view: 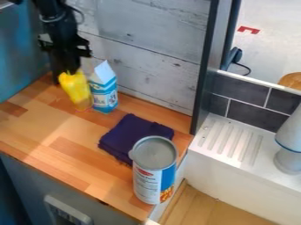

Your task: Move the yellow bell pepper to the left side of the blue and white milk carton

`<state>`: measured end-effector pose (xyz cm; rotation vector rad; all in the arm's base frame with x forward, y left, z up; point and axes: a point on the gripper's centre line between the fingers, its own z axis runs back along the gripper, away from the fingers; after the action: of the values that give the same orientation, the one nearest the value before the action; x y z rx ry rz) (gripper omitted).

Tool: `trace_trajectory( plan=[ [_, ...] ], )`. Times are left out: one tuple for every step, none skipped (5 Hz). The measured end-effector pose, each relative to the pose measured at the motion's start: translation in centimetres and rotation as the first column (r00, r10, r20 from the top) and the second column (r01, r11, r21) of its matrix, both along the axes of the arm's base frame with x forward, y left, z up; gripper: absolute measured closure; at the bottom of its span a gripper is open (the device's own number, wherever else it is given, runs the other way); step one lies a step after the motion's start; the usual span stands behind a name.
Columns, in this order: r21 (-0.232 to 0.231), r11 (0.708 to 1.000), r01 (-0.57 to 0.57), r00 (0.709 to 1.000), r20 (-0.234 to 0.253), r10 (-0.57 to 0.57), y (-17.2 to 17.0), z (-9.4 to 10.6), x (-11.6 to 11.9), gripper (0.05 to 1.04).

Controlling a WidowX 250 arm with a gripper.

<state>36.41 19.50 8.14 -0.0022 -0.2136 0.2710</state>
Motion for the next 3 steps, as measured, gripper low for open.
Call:
trace_trajectory(
  plan=[
    [0.012, 0.999, -0.036, 0.999, -0.023, 0.036, 2.7, 0.1, 0.3, 0.967],
    [0.024, 0.999, -0.022, 0.999, -0.037, 0.023, 3.4, -0.4, 0.8, 0.967],
    [0.019, 1.0, -0.005, 0.999, -0.047, 0.006, 3.6, -1.6, 1.1, 0.967]
  ],
)
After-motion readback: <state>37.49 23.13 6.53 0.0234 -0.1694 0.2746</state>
